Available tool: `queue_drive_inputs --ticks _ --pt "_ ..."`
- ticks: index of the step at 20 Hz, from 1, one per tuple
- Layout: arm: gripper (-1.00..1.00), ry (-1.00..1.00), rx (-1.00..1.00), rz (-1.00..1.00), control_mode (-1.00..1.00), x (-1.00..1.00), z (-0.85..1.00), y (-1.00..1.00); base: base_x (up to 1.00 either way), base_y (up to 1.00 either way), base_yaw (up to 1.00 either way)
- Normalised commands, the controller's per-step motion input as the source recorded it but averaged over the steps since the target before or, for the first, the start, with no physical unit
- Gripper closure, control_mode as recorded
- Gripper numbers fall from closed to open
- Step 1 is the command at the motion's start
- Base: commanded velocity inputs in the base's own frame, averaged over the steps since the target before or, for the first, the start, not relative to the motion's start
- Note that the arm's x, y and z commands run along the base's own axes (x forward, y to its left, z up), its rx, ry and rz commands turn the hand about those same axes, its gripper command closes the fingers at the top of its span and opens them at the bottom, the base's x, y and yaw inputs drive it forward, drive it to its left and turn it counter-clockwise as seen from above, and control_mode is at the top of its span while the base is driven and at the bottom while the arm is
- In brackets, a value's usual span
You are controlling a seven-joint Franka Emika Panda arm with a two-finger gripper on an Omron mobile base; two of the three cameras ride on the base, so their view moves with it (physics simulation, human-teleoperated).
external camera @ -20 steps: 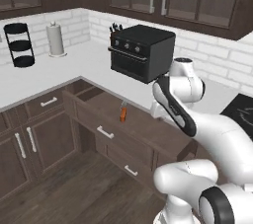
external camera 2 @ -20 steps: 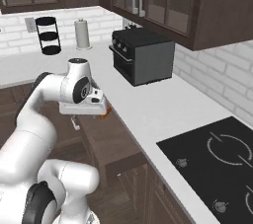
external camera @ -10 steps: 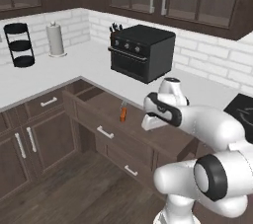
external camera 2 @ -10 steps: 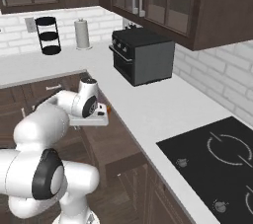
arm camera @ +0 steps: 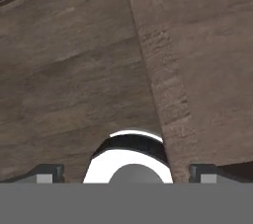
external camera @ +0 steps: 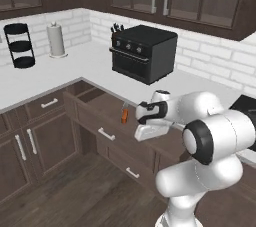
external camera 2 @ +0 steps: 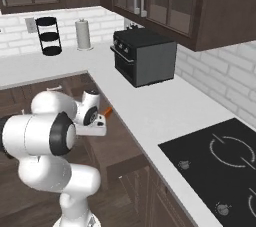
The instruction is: Pick up the knife from the drawer and place it on the cutting board. Then place the meat from the plate to the cutting board.
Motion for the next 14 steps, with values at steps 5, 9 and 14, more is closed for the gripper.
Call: queue_drive_inputs --ticks 5,9,14 --pt "-1.00 0.09 0.07 0.07 -1.00 0.00 -0.56 0.40 0.00 0.00 0.00" --pt "-1.00 0.07 0.04 0.08 -1.00 0.00 -0.46 0.47 0.00 0.00 0.00" --pt "-1.00 0.06 0.06 0.09 -1.00 -0.16 -0.14 0.55 0.00 0.00 0.00"
